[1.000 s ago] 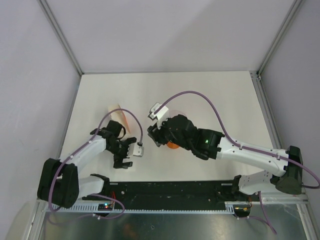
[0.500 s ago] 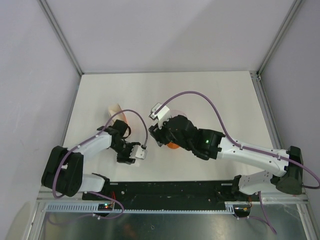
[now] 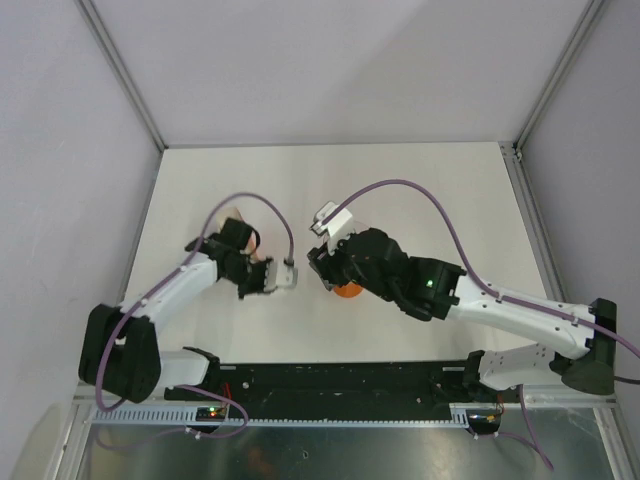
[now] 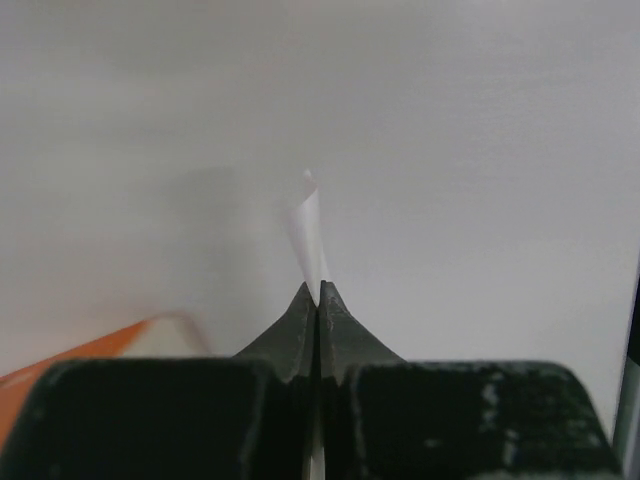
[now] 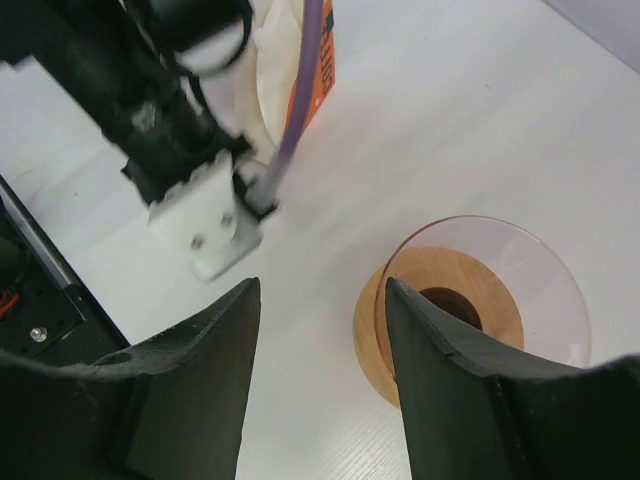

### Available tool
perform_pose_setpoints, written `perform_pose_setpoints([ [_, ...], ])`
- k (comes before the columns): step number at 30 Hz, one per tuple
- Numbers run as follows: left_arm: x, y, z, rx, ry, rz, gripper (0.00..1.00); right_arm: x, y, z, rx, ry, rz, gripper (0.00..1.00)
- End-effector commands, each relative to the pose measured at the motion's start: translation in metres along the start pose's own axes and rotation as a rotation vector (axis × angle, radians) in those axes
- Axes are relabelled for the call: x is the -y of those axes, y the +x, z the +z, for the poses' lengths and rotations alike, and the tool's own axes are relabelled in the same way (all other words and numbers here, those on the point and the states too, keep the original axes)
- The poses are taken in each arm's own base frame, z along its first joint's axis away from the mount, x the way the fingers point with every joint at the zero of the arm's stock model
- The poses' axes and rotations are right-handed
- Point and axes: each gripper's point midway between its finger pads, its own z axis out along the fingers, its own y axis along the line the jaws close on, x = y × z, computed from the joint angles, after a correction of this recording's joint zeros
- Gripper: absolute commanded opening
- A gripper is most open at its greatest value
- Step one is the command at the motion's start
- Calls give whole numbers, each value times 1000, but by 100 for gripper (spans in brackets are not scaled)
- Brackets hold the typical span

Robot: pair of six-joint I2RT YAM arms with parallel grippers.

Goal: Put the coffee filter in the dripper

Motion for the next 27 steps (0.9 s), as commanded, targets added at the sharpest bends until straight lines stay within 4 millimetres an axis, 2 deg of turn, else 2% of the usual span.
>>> perform_pose_setpoints([
  [1, -54, -83, -84, 236, -235, -106, 0, 13, -34, -32, 106, 0, 69, 58],
  [7, -58, -148, -163, 433, -325, -234, 0, 10, -51, -51, 171, -70, 100, 59],
  [12, -38, -208, -218, 642, -280, -270, 2, -2, -71, -63, 284, -206, 169, 60],
  [15, -21, -234, -244, 734, -231, -254, 3, -20, -81, -61, 325, -310, 179, 60],
  [18, -8, -247, -257, 778, -199, -232, 4, -40, -84, -56, 330, -418, 177, 61],
  [20, -1, -253, -262, 795, -184, -215, 4, -46, -91, -54, 356, -462, 187, 61],
  [27, 11, -259, -267, 812, -147, -178, 6, -36, -115, -54, 437, -519, 239, 54],
])
